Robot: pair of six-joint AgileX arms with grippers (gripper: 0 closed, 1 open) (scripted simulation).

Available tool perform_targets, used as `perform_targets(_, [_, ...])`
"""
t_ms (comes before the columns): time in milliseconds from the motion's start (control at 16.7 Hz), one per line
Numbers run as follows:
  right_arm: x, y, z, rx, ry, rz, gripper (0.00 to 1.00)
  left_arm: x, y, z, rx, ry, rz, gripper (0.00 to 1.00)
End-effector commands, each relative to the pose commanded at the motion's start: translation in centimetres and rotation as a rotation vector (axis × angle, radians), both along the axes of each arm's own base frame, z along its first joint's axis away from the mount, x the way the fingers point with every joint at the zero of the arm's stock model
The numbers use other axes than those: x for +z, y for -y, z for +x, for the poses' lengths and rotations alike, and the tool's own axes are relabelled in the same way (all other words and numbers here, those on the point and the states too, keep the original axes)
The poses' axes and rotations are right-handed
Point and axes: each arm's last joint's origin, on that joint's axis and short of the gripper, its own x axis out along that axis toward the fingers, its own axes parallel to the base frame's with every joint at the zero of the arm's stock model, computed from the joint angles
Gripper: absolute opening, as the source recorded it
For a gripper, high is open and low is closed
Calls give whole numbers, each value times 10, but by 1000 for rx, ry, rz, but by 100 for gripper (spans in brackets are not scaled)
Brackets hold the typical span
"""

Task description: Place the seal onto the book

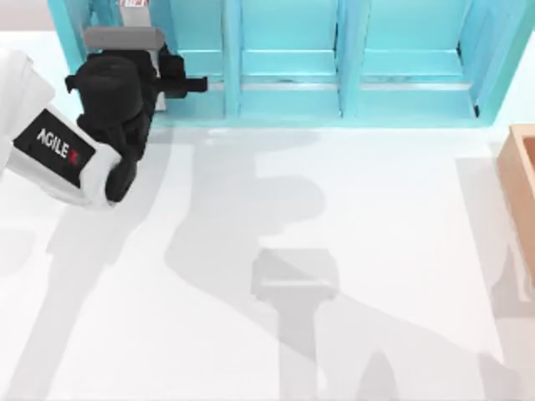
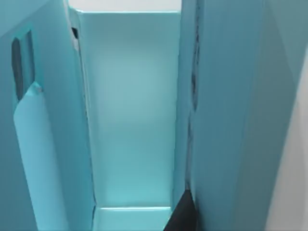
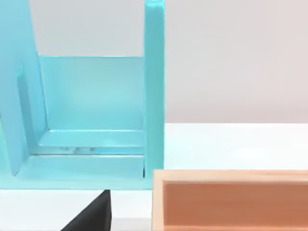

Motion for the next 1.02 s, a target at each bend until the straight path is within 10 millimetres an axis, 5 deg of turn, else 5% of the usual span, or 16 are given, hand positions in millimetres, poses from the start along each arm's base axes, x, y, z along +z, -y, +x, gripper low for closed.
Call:
perform_targets(420, [0, 0, 0, 0, 0, 0, 100, 19, 7, -8, -10, -1, 0, 0])
perform_targets(660, [0, 0, 0, 0, 0, 0, 100, 77, 15, -38, -11, -7, -1, 0])
perform_targets(1020, [0, 0, 0, 0, 0, 0, 100, 174, 11, -130, -7, 15, -9, 0])
